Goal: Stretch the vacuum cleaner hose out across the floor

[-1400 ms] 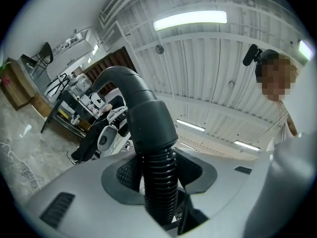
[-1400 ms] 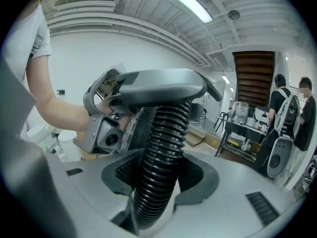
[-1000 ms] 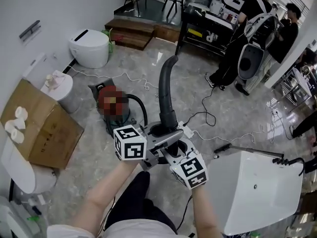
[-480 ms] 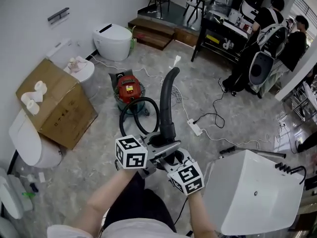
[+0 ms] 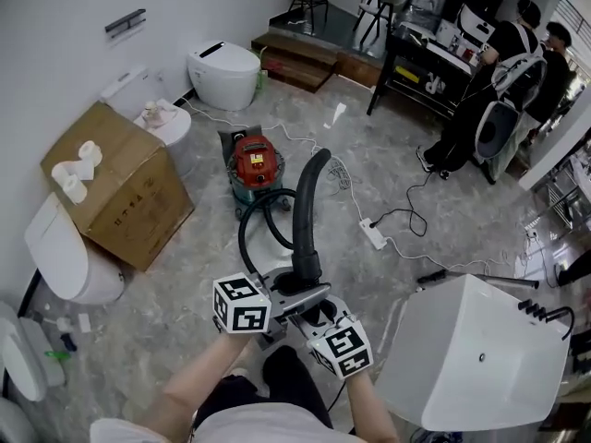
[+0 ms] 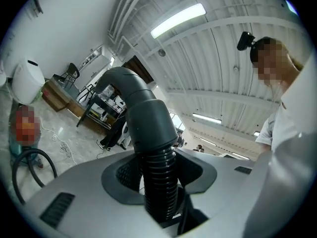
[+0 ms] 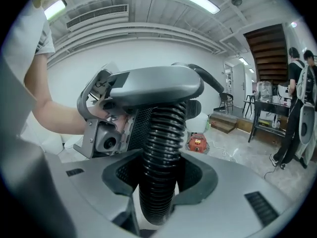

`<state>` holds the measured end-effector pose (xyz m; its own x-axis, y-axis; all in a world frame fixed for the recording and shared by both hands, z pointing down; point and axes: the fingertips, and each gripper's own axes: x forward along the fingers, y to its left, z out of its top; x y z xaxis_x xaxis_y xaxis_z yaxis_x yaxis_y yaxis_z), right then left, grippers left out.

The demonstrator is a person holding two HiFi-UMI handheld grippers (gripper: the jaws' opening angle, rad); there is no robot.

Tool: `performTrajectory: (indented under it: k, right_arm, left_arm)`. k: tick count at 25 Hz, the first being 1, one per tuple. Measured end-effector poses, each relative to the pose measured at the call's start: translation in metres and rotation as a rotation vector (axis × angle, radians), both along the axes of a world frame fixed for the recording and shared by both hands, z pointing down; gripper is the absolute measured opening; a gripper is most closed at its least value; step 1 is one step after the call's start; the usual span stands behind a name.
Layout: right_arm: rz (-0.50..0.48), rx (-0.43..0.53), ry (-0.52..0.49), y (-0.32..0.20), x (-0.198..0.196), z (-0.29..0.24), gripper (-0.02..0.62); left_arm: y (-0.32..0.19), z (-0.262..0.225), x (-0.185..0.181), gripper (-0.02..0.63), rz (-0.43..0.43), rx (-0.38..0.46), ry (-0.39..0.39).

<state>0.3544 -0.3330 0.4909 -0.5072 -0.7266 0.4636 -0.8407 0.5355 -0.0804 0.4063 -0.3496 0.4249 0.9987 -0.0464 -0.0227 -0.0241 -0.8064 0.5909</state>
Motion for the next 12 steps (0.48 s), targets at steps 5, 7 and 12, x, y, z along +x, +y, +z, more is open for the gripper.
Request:
performTrajectory:
  k: [5, 7, 12]
  right_arm:
    - [0.040, -0.027, -0.008, 0.027, -0.040, 0.004, 0.178]
    - [0.059, -0.037, -0.013, 0.042, -0.059, 0.007, 0.178]
    - [0.135, -0.039, -0.027, 0.082, -0.109, 0.013, 0.178]
  left_arm:
    - [0.029, 0.003, -0.038, 0.172, 0.029, 0.005, -0.013]
    - [0.045, 0.006, -0.056, 0.172, 0.043, 0.007, -0.021]
    - [0.090, 0.013, -0.104, 0.172, 0.099, 0.031, -0.035]
